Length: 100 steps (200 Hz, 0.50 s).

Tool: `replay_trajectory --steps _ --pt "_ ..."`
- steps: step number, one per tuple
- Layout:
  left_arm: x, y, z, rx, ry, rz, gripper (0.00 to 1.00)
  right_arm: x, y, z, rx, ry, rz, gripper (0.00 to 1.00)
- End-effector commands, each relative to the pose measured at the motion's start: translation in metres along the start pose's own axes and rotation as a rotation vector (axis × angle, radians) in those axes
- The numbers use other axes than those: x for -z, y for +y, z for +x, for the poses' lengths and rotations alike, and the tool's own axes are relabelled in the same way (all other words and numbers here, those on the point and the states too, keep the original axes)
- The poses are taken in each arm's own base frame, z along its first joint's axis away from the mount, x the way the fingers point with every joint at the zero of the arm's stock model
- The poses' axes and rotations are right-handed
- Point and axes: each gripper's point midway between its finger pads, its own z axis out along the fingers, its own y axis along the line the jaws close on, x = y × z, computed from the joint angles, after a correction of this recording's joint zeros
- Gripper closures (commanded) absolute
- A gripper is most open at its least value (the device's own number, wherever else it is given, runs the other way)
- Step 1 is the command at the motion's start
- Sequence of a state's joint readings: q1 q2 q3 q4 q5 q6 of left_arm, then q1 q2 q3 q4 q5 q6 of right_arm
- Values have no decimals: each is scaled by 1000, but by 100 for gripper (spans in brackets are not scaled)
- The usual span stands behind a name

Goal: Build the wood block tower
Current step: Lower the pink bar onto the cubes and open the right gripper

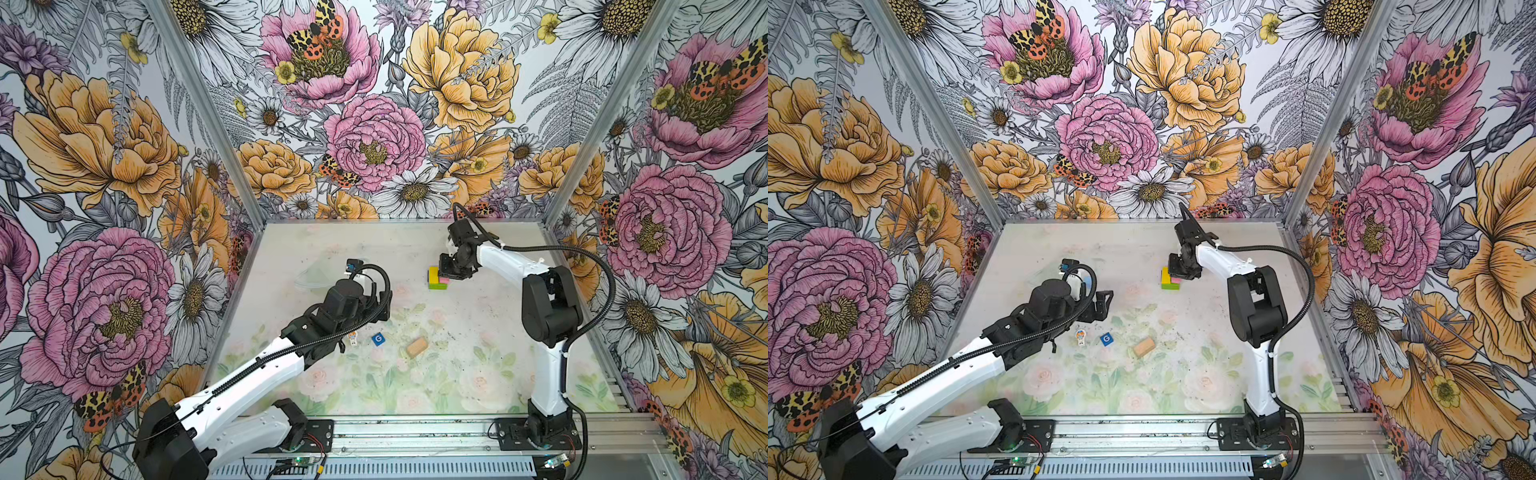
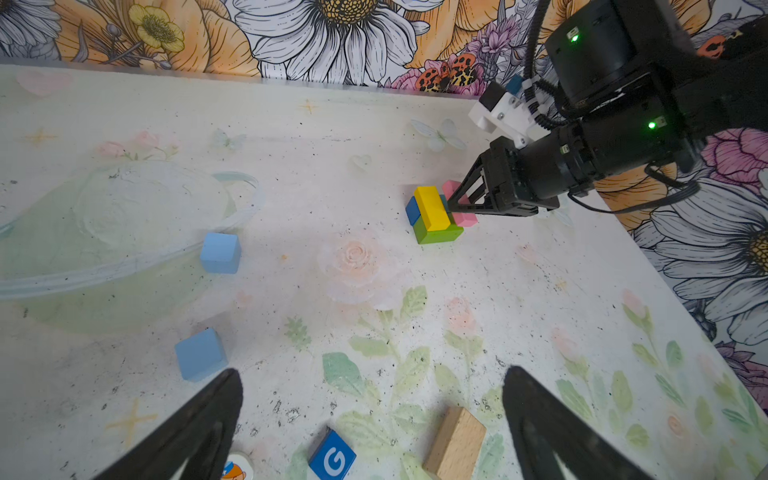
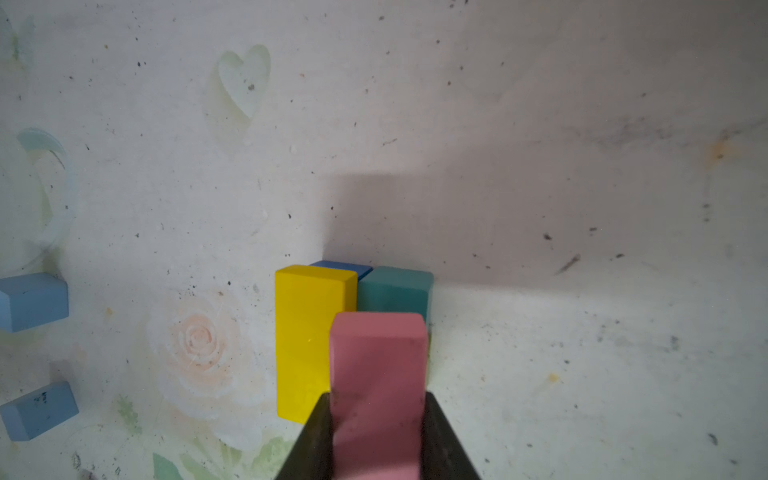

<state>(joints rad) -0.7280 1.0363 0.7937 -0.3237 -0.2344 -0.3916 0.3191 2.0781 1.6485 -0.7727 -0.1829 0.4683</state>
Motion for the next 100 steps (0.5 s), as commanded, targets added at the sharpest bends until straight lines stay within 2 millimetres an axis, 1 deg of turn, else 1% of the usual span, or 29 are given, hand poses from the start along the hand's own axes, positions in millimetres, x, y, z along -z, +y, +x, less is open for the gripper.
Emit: replay_trajectory --steps 1,64,100 --pt "1 -6 -16 -4 -36 26 1 0 2 -11 18 -16 -19 70" --pt "0 -6 -16 -3 -34 23 1 -2 2 -12 18 -12 -26 70" --pt "-1 -6 -16 -1 -33 22 1 -2 3 -13 16 -12 -30 65"
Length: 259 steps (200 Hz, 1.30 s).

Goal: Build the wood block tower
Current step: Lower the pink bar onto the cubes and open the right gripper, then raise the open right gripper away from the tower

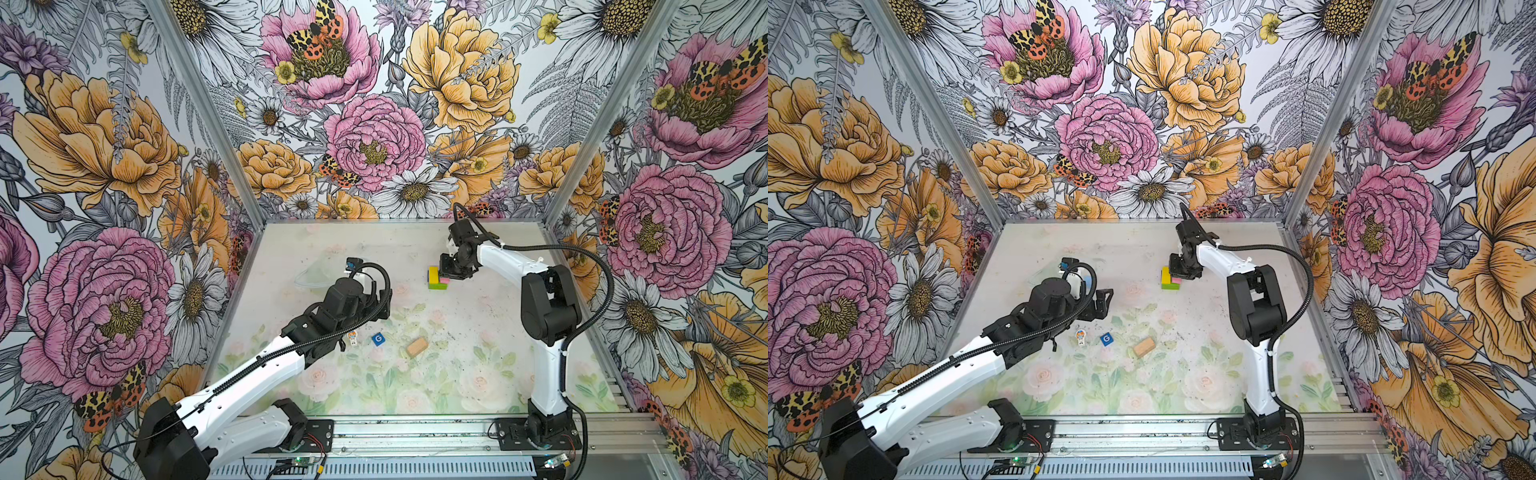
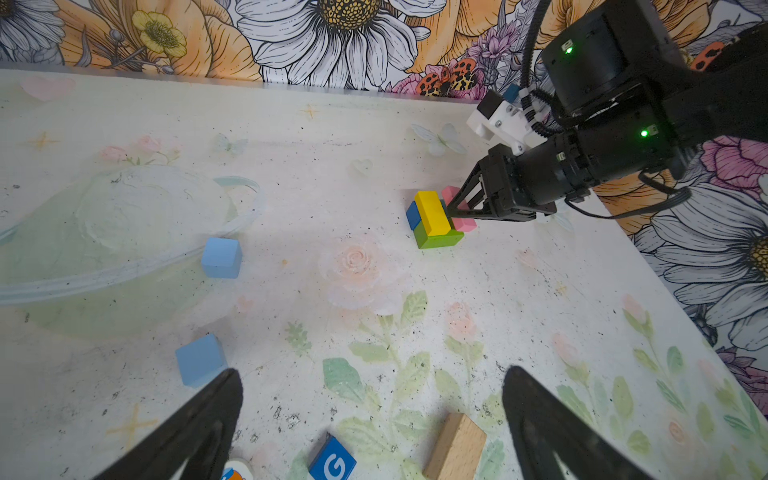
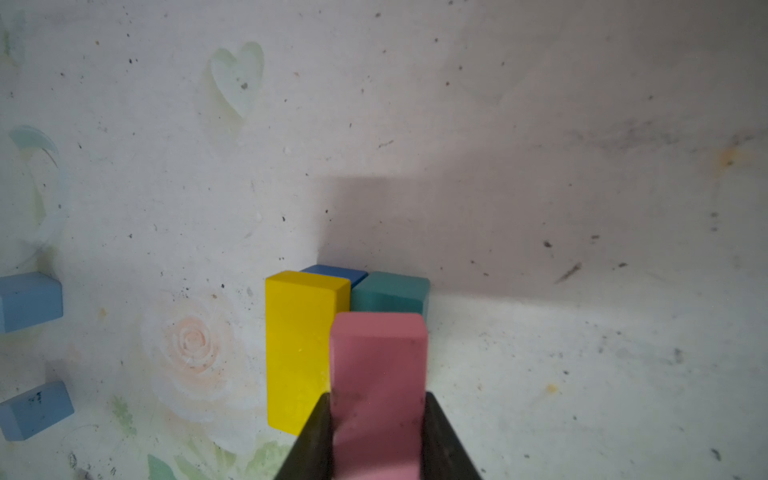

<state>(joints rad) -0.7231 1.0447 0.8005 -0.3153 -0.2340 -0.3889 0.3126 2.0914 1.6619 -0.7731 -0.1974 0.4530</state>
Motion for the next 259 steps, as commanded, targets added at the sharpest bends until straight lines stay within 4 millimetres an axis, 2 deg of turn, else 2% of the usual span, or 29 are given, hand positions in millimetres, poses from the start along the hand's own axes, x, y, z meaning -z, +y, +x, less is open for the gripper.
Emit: replay_trajectory --steps 1,68,109,131,150,190,224,259 --pt "1 -6 -13 -2 -28 24 1 0 2 -10 7 -16 -18 65" --pt "1 -11 -10 -6 -10 50 1 3 3 -10 0 -14 -27 58" --pt "3 -13 -15 -8 -18 58 1 19 2 -16 -6 -49 -15 54" --pt "5 -13 -16 -7 -22 61 1 32 3 -17 -3 -74 2 33" --pt "10 -13 -18 -2 -34 69 1 37 4 -14 -2 -76 42 25" --pt "20 -11 -17 5 -52 77 1 27 13 -3 31 -47 152 24" --pt "31 -3 -14 9 -67 65 1 17 31 1 48 -36 183 22" --pt "43 5 -12 7 -80 57 1 12 25 -1 45 -45 261 21"
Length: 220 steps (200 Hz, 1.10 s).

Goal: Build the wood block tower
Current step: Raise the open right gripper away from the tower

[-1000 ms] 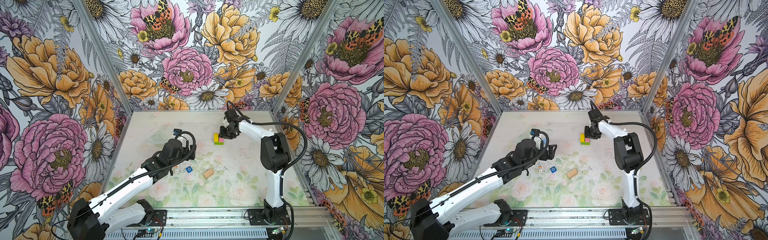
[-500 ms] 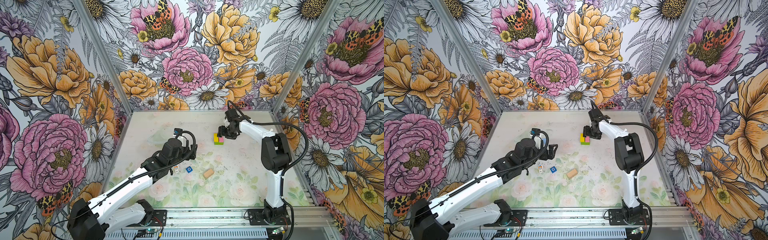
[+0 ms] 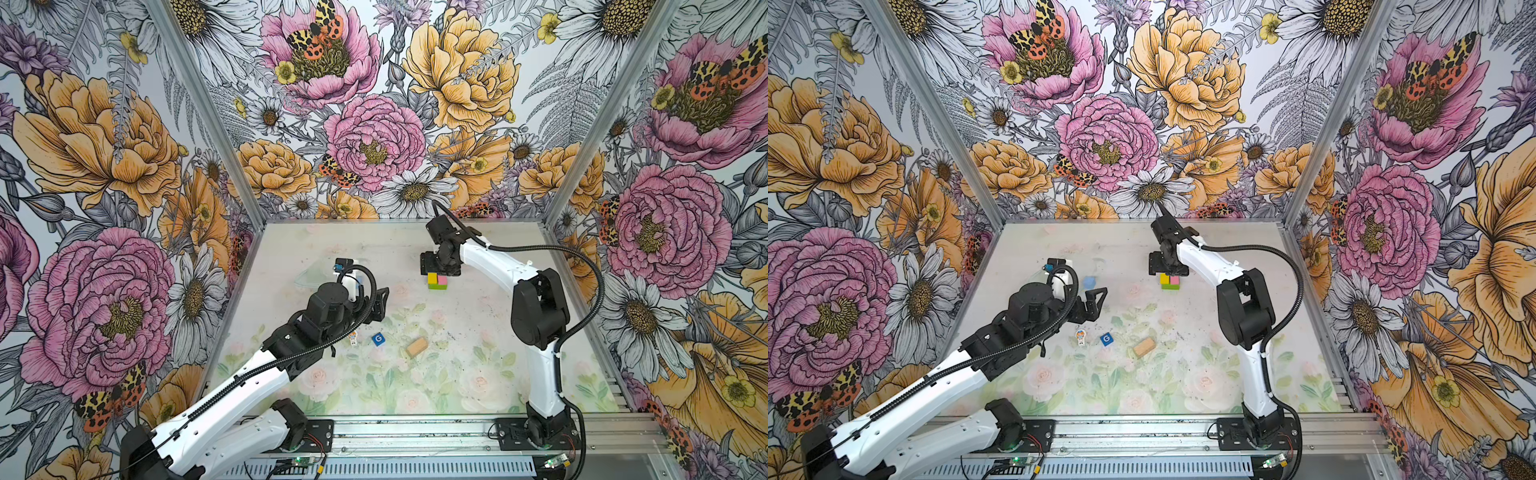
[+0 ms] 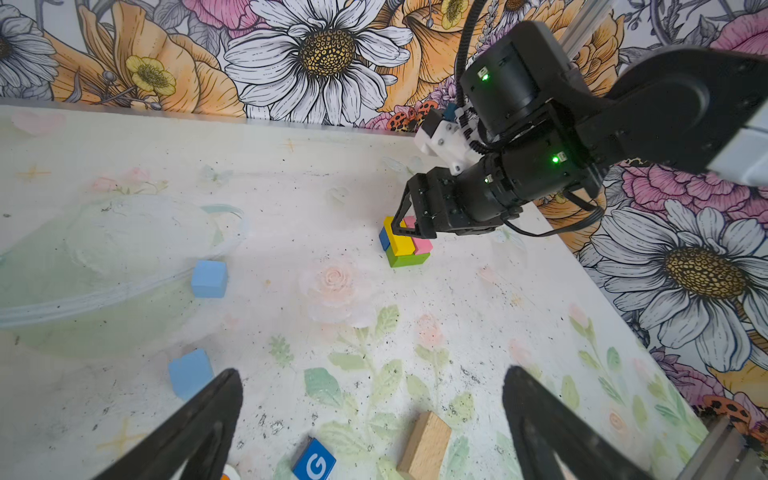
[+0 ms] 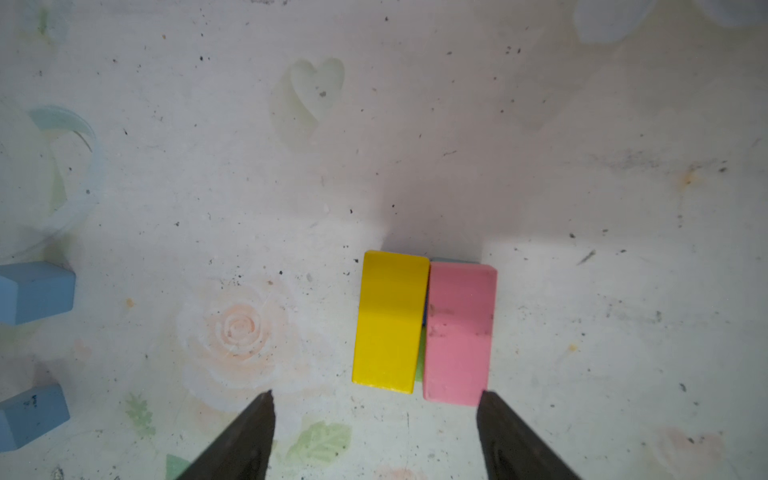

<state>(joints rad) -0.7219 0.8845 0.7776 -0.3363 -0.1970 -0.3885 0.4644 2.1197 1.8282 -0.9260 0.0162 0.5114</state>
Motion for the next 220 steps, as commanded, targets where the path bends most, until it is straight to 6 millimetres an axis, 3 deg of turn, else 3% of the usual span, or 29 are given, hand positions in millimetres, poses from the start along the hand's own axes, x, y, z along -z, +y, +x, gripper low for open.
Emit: replay_trajectory --steps 1,41,178,220 --pt "7 11 6 -19 6 -24 1 -6 -18 -3 -35 -1 107 21" --pt "14 20 4 -11 -14 -42 1 -10 -23 -6 -44 9 139 20" --pt "7 31 6 0 -1 -54 1 -35 -23 -6 -58 70 101 20" --pt "7 33 7 2 0 -58 1 -38 -23 -4 -54 81 96 27"
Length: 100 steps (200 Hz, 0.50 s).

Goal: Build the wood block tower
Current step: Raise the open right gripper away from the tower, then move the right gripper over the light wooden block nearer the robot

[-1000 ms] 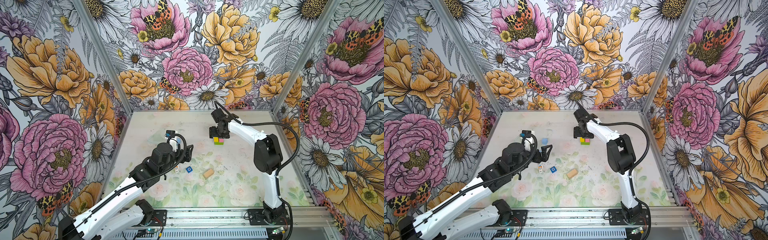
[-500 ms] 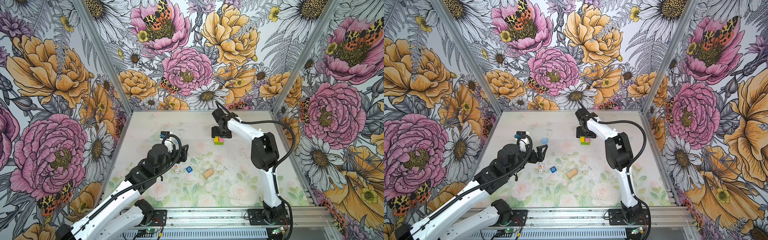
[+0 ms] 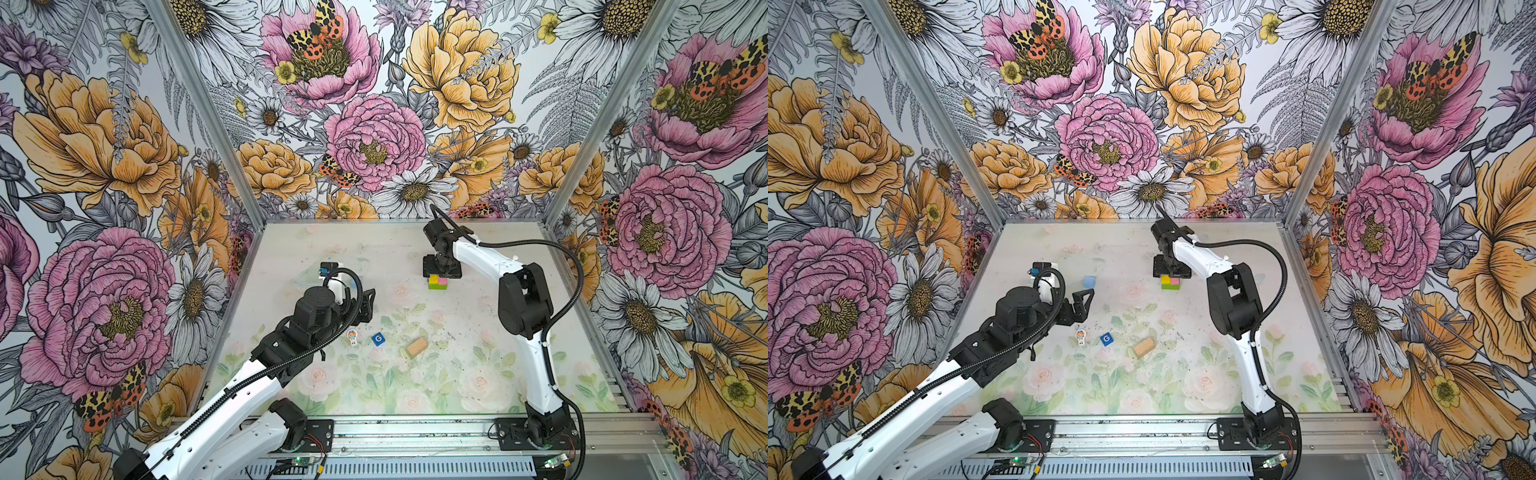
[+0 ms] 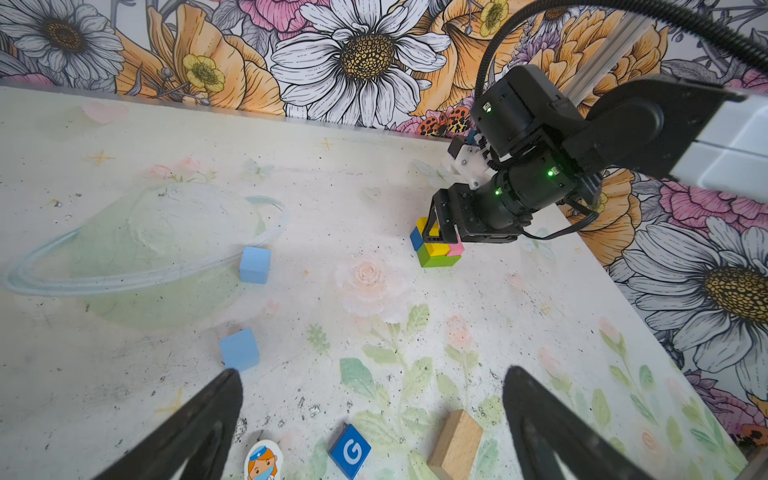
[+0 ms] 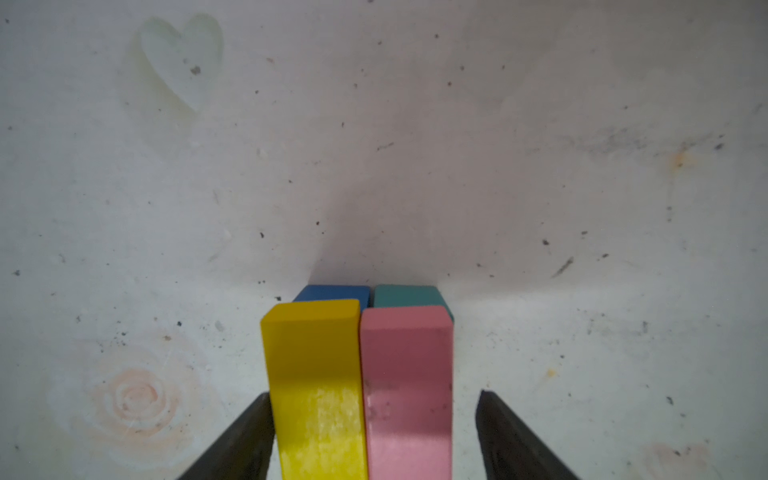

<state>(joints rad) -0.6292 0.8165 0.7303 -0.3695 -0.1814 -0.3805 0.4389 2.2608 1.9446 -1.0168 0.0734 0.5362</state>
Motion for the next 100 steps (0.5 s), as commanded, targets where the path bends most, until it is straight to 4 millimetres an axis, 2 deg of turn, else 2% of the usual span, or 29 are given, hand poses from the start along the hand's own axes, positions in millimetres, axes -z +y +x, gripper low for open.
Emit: replay_trajectory --steps 1,21,58,81,100 --pt "-2 0 4 -23 12 14 1 -3 2 -5 -10 4 -14 28" --pt "-2 1 4 -23 13 12 1 -3 3 -4 -8 7 -19 35" --pt "0 1 4 -18 11 15 1 -6 3 -3 -10 16 -23 39" --pt "2 1 3 -18 6 15 1 -1 6 -4 -9 11 -37 33" --pt "4 1 1 -19 1 15 1 14 7 -10 -2 -21 -52 27"
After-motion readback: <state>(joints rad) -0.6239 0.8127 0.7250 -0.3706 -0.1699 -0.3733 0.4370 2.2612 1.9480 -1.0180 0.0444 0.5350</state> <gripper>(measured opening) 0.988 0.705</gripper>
